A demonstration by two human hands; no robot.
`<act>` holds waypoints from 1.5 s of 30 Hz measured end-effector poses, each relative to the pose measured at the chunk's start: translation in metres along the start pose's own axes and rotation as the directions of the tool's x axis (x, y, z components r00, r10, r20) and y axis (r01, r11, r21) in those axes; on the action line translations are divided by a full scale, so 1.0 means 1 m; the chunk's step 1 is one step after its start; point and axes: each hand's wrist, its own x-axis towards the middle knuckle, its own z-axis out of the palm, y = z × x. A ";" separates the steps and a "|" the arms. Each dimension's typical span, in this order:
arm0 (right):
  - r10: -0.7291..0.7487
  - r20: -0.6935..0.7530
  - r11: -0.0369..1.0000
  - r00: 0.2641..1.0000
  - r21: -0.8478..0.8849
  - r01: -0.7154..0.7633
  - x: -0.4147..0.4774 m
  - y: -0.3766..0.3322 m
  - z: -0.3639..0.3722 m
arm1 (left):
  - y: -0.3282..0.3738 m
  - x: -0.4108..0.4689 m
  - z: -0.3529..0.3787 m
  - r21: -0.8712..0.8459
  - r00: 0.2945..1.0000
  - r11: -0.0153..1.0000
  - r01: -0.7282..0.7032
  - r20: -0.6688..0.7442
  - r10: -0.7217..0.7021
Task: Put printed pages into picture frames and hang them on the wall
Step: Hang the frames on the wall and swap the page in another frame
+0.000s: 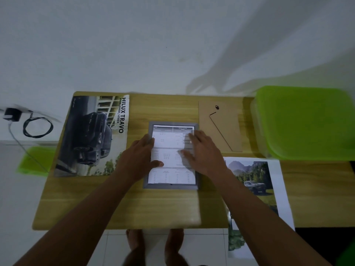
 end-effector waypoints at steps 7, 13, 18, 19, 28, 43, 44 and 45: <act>0.427 -0.104 0.904 0.898 0.027 -0.426 0.036 0.066 -0.021 | -0.004 -0.039 0.021 -0.118 1.000 0.993 0.000 0.022 0.003; 0.466 -0.147 0.885 0.873 0.081 -0.459 0.056 0.086 -0.031 | 0.000 -0.042 0.030 -0.141 0.995 0.989 0.049 0.097 -0.035; 0.466 -0.186 0.883 0.865 0.046 -0.466 0.053 0.081 -0.049 | 0.000 -0.043 0.028 -0.131 0.994 0.990 0.057 0.104 -0.043; 0.464 -0.203 0.884 0.862 0.040 -0.466 0.050 0.079 -0.054 | 0.000 -0.043 0.028 -0.122 0.994 0.991 0.058 0.104 -0.046; 0.394 -0.182 0.919 0.901 0.108 -0.380 0.008 -0.004 -0.060 | -0.005 -0.042 0.020 -0.116 0.989 0.993 0.027 0.148 -0.010; 0.244 -0.068 0.969 0.967 0.048 -0.241 -0.006 -0.059 0.034 | -0.013 -0.042 0.019 -0.133 0.994 0.991 0.008 0.107 0.006; 0.243 -0.076 0.970 0.967 0.035 -0.241 -0.007 -0.058 0.037 | -0.013 -0.042 0.019 -0.130 0.994 0.991 0.009 0.106 0.005; 0.241 -0.086 0.971 0.967 0.018 -0.240 -0.008 -0.057 0.039 | -0.013 -0.043 0.019 -0.129 0.994 0.992 0.012 0.106 0.002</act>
